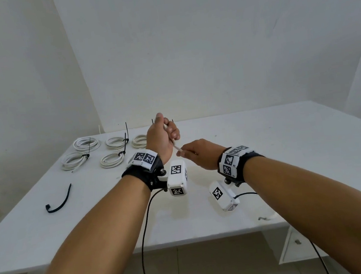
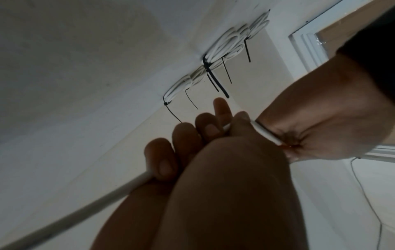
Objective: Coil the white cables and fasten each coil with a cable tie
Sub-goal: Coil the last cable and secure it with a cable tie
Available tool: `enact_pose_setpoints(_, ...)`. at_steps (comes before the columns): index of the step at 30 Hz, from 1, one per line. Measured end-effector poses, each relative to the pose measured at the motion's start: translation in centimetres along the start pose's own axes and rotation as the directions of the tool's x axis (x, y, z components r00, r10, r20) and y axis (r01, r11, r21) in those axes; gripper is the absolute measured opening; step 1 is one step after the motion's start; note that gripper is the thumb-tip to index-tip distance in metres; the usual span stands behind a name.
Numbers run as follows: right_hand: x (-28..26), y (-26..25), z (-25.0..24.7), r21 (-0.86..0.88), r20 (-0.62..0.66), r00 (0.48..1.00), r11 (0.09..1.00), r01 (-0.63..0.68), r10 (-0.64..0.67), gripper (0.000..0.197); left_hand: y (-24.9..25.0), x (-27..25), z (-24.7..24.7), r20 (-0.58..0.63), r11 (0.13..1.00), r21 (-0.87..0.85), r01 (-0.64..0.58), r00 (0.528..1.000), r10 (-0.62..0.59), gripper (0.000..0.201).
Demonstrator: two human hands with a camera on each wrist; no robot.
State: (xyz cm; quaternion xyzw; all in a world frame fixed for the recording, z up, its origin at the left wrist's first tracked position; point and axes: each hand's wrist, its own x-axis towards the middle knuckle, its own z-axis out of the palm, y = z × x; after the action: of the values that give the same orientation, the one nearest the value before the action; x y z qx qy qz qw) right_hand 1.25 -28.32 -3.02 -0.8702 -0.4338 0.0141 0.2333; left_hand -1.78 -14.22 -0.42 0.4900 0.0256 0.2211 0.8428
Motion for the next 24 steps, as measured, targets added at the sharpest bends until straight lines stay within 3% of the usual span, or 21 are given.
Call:
enact_pose_setpoints(2, 0.1, 0.1, -0.3, -0.036, -0.01, 1.0, 0.999, 0.008, -0.008, 0.039, -0.7, 0.4, 0.1, 0.024, 0.963, 0.259, -0.075, 0.997, 0.072, 0.031)
enact_pose_setpoints(5, -0.2, 0.3, -0.8, -0.084, 0.008, 1.0, 0.996, 0.007, -0.006, 0.031, -1.7, 0.5, 0.0, 0.107, 0.795, 0.575, -0.193, 0.981, 0.161, 0.034)
enact_pose_setpoints(11, -1.1, 0.5, -1.7, -0.09, 0.037, 0.999, 0.996, 0.001, 0.002, 0.029, -2.4, 1.1, -1.9, 0.096, 0.46, 0.87, -0.179, 0.975, 0.198, 0.047)
enact_pose_setpoints(14, -1.1, 0.7, -2.3, 0.13, 0.028, 0.994, 0.986, -0.106, 0.103, 0.022, -2.7, 0.7, -2.1, 0.159, 0.254, 0.948, -0.19, 0.978, 0.136, 0.041)
enact_pose_setpoints(16, -1.3, 0.9, -2.9, 0.221, 0.041, 0.986, 0.961, -0.167, 0.162, 0.018, -2.8, 0.7, -3.0, 0.16, 0.17, 0.971, -0.169, 0.985, 0.065, 0.04)
enact_pose_setpoints(20, -1.2, 1.0, -3.9, 0.073, 0.035, 0.993, 0.991, -0.114, 0.111, 0.018, -3.1, 0.9, -4.8, 0.112, 0.139, 0.985, -0.104, 0.993, -0.045, 0.038)
enact_pose_setpoints(24, -1.1, 0.6, -4.6, 0.095, -0.055, 0.998, 0.995, -0.016, 0.021, 0.015, -2.1, 0.0, -3.5, 0.081, 0.146, 0.988, -0.048, 0.969, -0.231, 0.042)
